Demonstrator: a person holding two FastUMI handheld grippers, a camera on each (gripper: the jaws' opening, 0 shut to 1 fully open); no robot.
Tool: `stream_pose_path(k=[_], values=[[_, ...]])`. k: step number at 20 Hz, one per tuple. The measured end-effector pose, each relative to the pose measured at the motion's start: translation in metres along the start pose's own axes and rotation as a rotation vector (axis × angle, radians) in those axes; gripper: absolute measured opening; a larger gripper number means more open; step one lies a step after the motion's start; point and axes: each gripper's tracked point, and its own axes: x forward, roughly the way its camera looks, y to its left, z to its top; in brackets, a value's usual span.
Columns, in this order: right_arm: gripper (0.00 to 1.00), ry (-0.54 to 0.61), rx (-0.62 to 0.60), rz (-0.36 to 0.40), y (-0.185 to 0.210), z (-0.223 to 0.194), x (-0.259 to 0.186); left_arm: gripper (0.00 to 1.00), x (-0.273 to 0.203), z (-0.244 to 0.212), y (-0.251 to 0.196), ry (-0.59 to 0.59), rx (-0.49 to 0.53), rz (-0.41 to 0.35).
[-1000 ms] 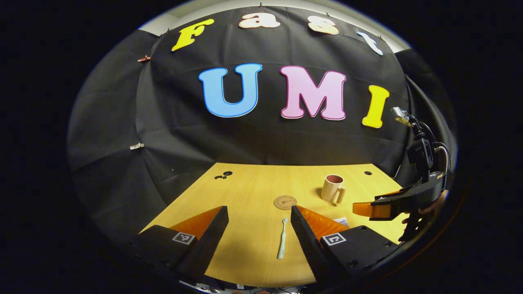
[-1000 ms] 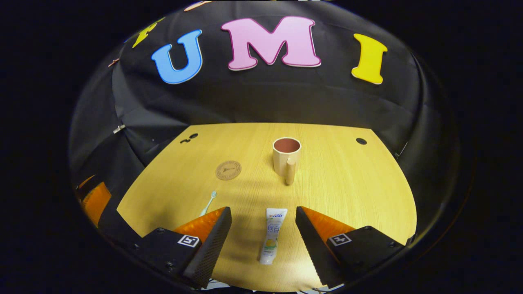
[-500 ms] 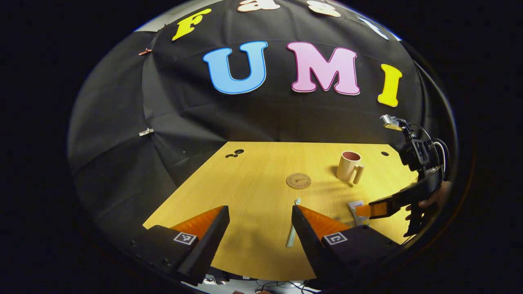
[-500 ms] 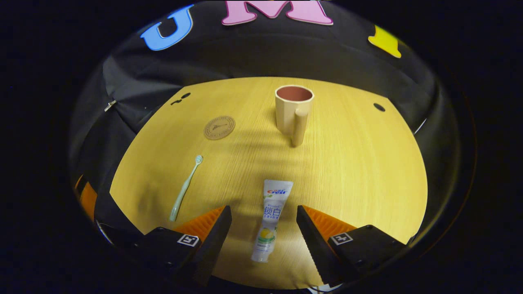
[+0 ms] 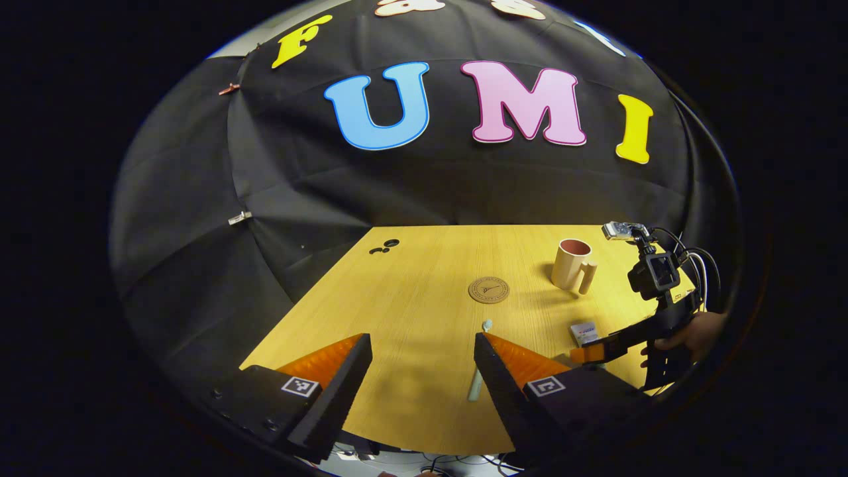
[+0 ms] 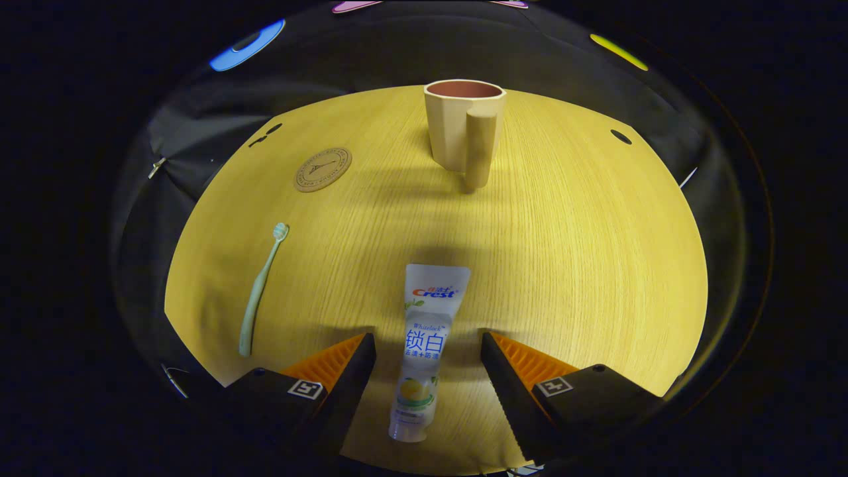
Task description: Put the toothbrush and toothpaste on the desktop into the cup, then pick up the cup and place it on the coaster on the desktop.
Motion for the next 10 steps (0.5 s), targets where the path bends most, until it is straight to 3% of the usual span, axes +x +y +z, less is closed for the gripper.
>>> stream_pose_path(k=[2, 5, 6, 9, 10], values=[[0.95, -0.006, 0.003, -0.002, 0.0027, 0.0007, 0.0012, 0.98, -0.0017, 0.0013, 0.0009, -0.008, 0.006, -0.005], [0.90, 0.004, -0.036, -0.066, -0.0049, -0.0025, 0.0032, 0.98, -0.0041, 0.0008, -0.0018, -0.011, -0.004, -0.016], [0.72, 0.016, -0.042, -0.070, -0.0039, -0.0025, 0.0029, 0.99, -0.0051, 0.0011, -0.0022, -0.012, -0.004, -0.019], [0.62, 0.042, -0.054, -0.060, 0.0033, -0.0065, 0.0030, 0.98, -0.0056, -0.0026, -0.0043, -0.012, -0.001, -0.035], [0.53, 0.033, -0.047, -0.065, 0.0033, -0.0048, 0.0036, 0.98, -0.0059, -0.0030, -0.0047, -0.015, 0.002, -0.043]])
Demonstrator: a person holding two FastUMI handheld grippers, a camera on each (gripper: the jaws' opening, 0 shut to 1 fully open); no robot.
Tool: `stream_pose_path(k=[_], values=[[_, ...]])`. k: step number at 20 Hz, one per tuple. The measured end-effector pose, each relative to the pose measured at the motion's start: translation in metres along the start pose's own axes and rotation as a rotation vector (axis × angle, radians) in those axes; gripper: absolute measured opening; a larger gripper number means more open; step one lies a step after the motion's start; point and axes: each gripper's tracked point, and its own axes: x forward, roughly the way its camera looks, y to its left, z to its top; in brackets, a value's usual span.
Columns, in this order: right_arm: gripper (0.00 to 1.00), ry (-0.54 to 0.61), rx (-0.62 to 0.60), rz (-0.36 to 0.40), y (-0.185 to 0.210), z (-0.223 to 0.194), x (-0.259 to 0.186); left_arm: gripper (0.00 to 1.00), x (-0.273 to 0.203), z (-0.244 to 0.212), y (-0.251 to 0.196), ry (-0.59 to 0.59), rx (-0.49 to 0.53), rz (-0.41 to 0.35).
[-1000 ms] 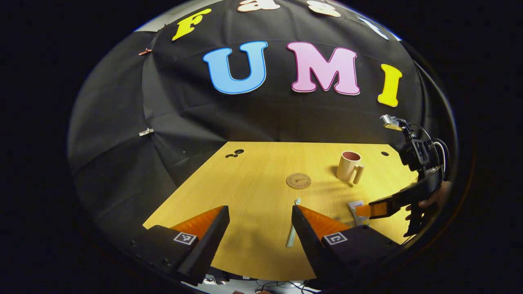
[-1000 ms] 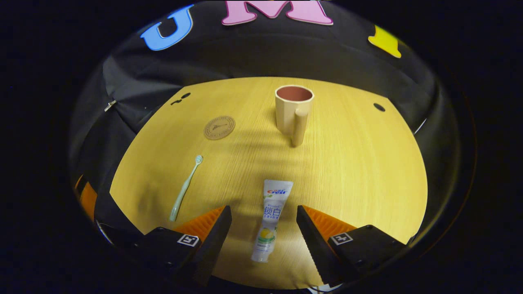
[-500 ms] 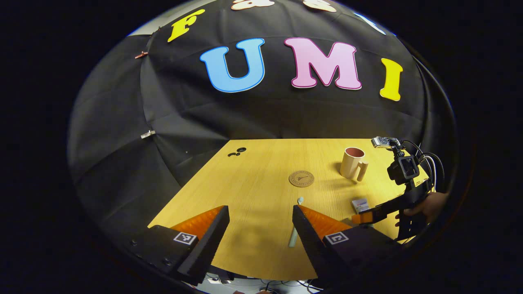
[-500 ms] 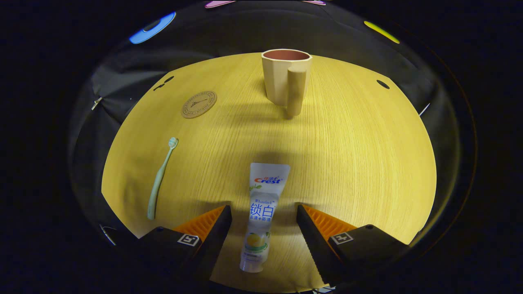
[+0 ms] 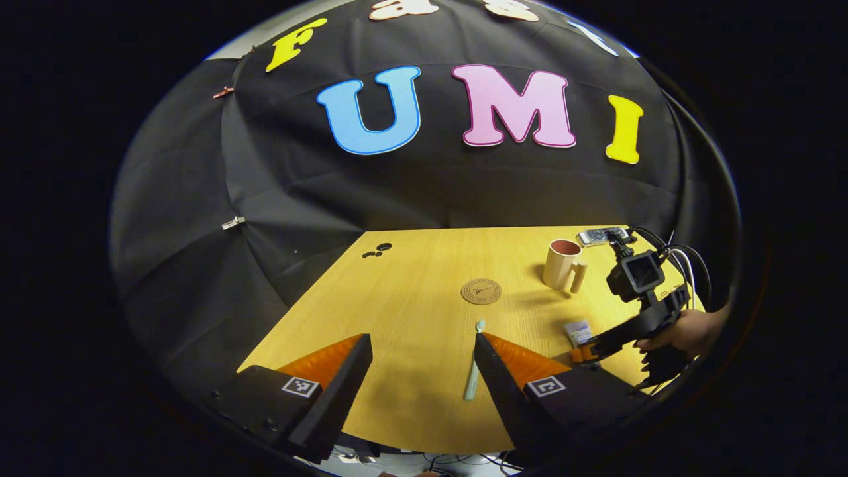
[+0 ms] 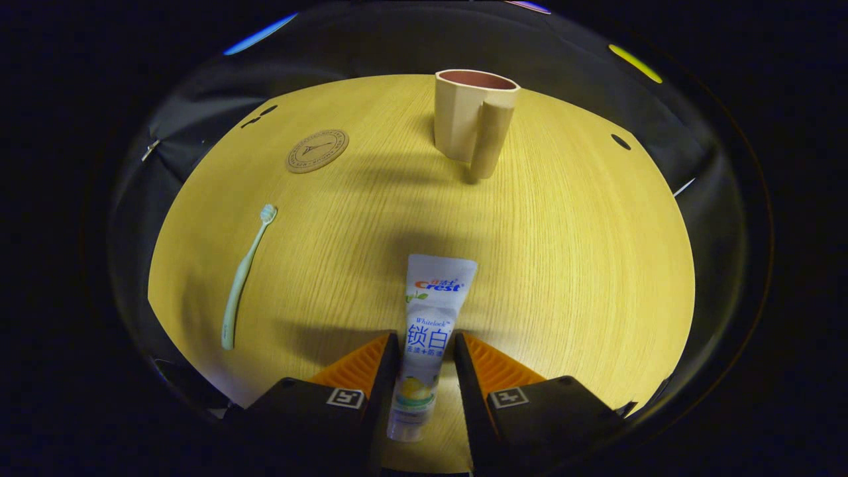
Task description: Put the toothbrush and toothpaste on the desktop into the cup, then pick up the cup and place it on the coaster on the desktop.
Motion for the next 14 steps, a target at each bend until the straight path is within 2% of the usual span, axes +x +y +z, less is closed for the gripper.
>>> stream_pose_path(k=[1, 2, 3, 5, 8, 9, 10, 14], values=[[0.48, -0.002, 0.012, -0.002, 0.001, 0.000, -0.002, 0.98, 0.000, -0.001, 0.001, -0.005, 0.004, -0.005], [0.35, -0.007, 0.024, -0.007, 0.001, 0.002, 0.000, 0.99, -0.001, 0.000, 0.001, -0.012, 0.006, -0.011], [0.31, -0.009, 0.024, -0.005, 0.001, 0.001, -0.001, 0.98, -0.002, -0.001, 0.001, -0.018, 0.008, -0.017], [0.35, -0.020, -0.002, 0.011, 0.002, 0.002, -0.001, 0.98, -0.002, -0.003, 0.003, -0.021, 0.009, -0.027], [0.28, -0.036, -0.033, 0.032, 0.002, 0.003, -0.001, 0.98, -0.001, -0.012, 0.006, -0.012, 0.008, -0.040], [0.28, -0.038, -0.019, 0.038, 0.003, 0.002, -0.002, 0.98, 0.000, -0.016, 0.008, -0.007, 0.010, -0.041], [0.23, -0.046, -0.015, 0.046, 0.004, 0.003, -0.002, 0.98, 0.001, -0.020, 0.010, 0.000, 0.013, -0.042], [0.23, -0.059, 0.048, 0.095, 0.002, 0.000, -0.016, 0.98, 0.016, -0.026, 0.007, 0.030, -0.006, -0.090]])
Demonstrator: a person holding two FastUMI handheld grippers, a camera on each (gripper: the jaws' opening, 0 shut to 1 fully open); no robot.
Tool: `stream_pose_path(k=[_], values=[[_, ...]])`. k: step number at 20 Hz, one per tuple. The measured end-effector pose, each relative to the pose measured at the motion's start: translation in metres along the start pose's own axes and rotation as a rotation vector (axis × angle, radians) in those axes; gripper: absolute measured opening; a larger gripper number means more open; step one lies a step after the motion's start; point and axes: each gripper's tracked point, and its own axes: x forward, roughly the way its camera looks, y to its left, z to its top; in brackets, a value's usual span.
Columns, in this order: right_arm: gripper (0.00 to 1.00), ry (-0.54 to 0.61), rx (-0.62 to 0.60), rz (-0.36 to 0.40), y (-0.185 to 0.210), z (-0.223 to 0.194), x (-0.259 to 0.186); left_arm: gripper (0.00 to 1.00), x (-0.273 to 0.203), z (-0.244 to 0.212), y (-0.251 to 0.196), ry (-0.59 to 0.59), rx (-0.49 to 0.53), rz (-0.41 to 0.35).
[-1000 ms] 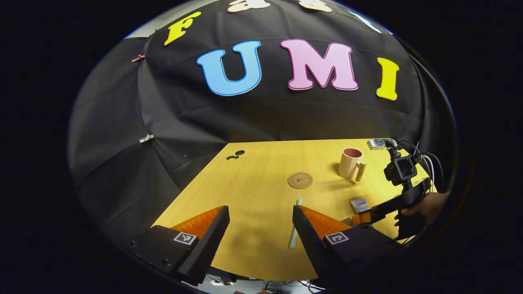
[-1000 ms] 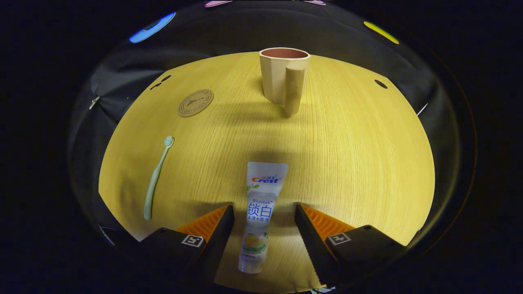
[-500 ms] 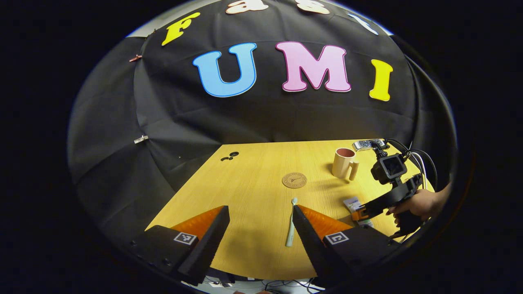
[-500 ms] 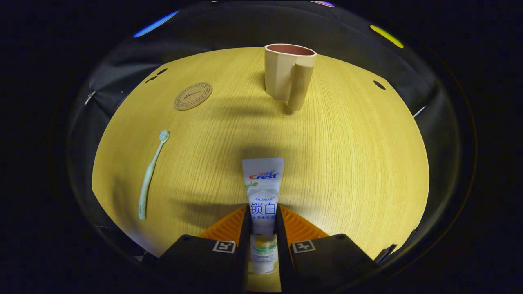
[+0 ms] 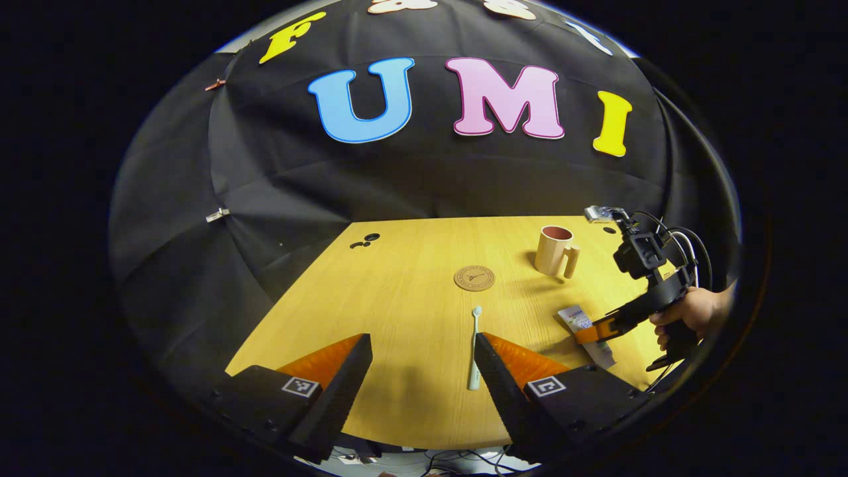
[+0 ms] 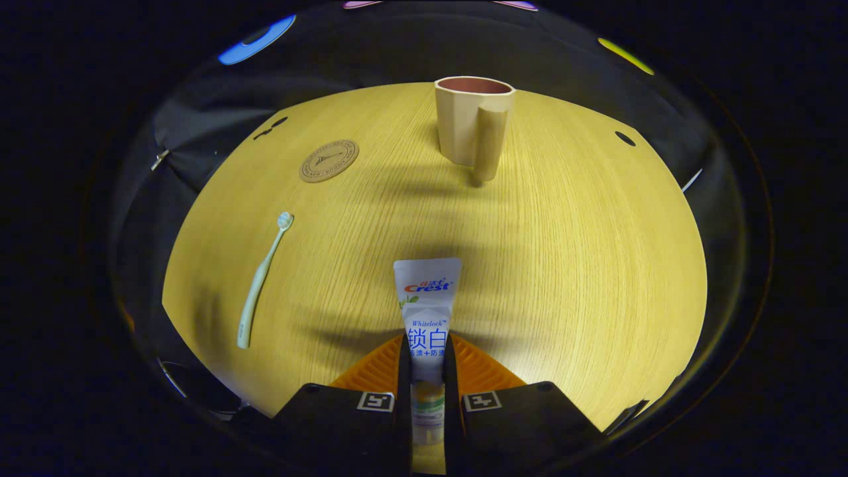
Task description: Put the toothbrush and toothpaste on the desktop into the cup, then pick up the cup and place it on the coaster on the desktop.
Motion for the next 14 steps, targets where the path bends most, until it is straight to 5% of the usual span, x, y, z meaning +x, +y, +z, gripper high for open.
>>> stream_pose_path(k=[14], values=[[0.23, -0.088, 0.013, 0.042, -0.048, -0.008, -0.084, 0.98, 0.115, -0.070, -0.064, 0.301, 0.057, -0.241]])
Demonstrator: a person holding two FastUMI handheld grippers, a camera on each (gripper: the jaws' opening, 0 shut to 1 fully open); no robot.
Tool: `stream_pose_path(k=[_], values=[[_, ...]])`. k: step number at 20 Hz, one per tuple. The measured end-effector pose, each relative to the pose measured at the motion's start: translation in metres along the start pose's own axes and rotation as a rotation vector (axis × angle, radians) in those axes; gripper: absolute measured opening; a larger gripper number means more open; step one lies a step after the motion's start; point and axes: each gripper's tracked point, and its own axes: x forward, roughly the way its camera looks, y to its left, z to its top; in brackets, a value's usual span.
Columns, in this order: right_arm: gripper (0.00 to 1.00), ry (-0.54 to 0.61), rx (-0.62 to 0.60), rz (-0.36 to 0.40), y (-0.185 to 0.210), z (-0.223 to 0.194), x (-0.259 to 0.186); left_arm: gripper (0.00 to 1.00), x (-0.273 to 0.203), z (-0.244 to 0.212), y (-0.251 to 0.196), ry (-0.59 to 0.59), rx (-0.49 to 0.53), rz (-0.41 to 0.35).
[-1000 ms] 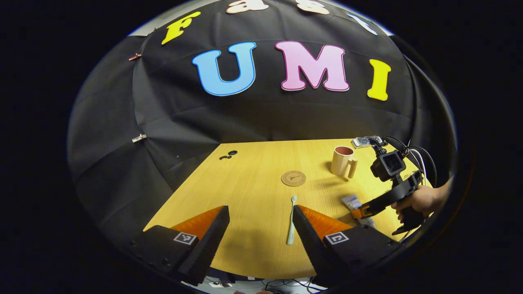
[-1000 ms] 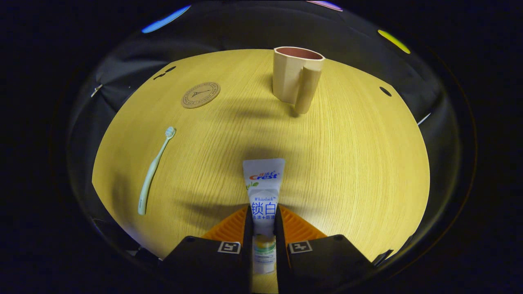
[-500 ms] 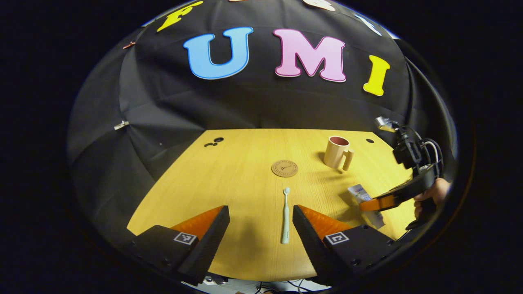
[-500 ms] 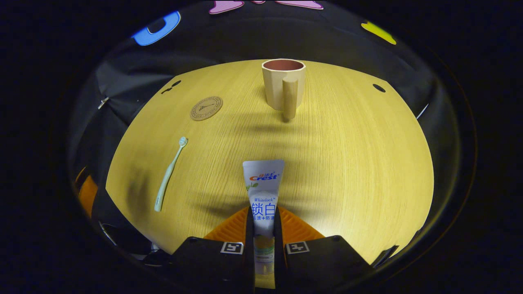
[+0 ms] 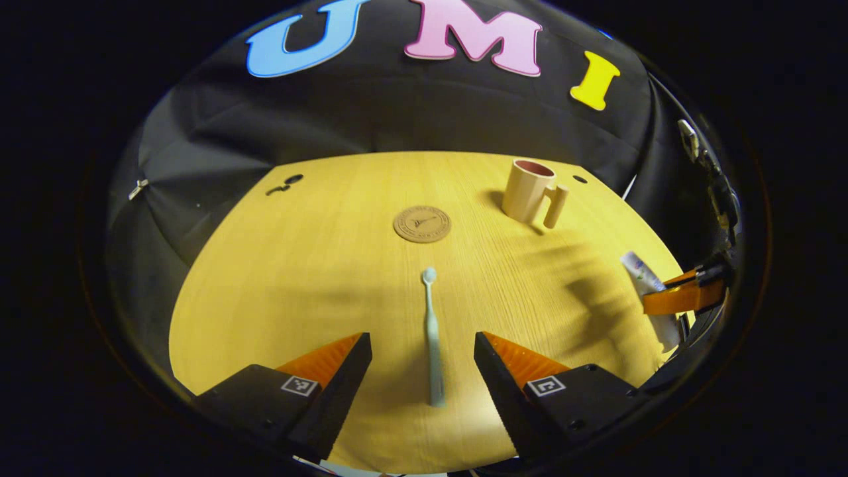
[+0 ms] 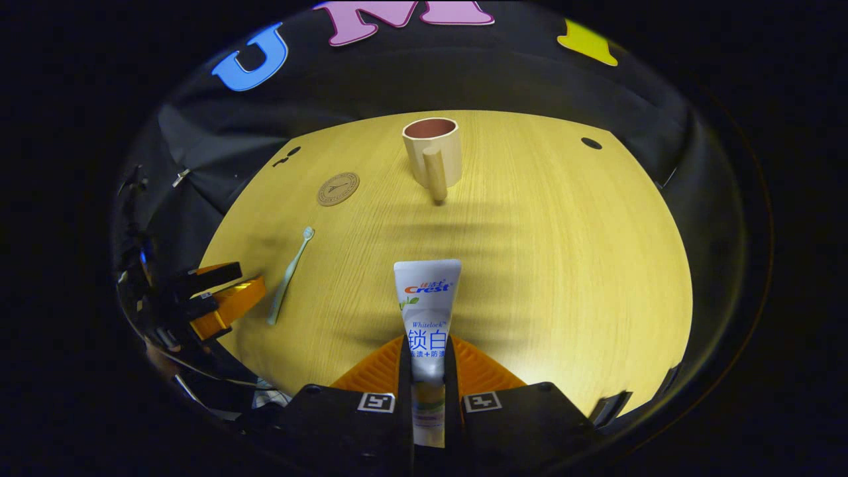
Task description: Put the toothbrush and toothpaste on the desktop into the cup, then pick up the cup and place it on the coaster on the desktop.
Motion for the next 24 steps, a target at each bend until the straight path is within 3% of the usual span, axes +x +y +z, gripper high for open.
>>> stream_pose_path(k=[7, 13, 15, 18, 19, 20, 21, 22, 24], values=[[0.23, -0.012, 0.088, 0.000, -0.017, -0.010, -0.021, 0.95, 0.037, -0.020, -0.004, 0.153, 0.028, 0.056], [0.23, -0.021, 0.119, 0.004, -0.019, -0.013, -0.018, 0.87, 0.043, -0.029, -0.009, 0.240, 0.020, 0.020], [0.23, -0.015, 0.141, 0.017, -0.018, -0.014, -0.019, 0.76, 0.044, -0.027, -0.008, 0.256, 0.027, 0.018], [0.23, -0.012, 0.139, 0.018, -0.019, -0.014, -0.017, 0.44, 0.047, -0.025, -0.008, 0.298, 0.033, 0.012], [0.23, -0.011, 0.139, 0.021, -0.018, -0.013, -0.017, 0.44, 0.048, -0.024, -0.008, 0.308, 0.036, 0.009], [0.23, -0.010, 0.143, 0.025, -0.017, -0.013, -0.016, 0.33, 0.048, -0.023, -0.008, 0.309, 0.035, 0.014], [0.23, -0.008, 0.146, 0.031, -0.017, -0.013, -0.016, 0.33, 0.049, -0.023, -0.008, 0.313, 0.029, 0.016], [0.23, -0.006, 0.145, 0.037, -0.017, -0.013, -0.017, 0.21, 0.049, -0.022, -0.008, 0.314, 0.029, 0.011], [0.23, -0.004, 0.137, 0.047, -0.017, -0.012, -0.017, 0.14, 0.048, -0.022, -0.009, 0.313, 0.035, 0.002]])
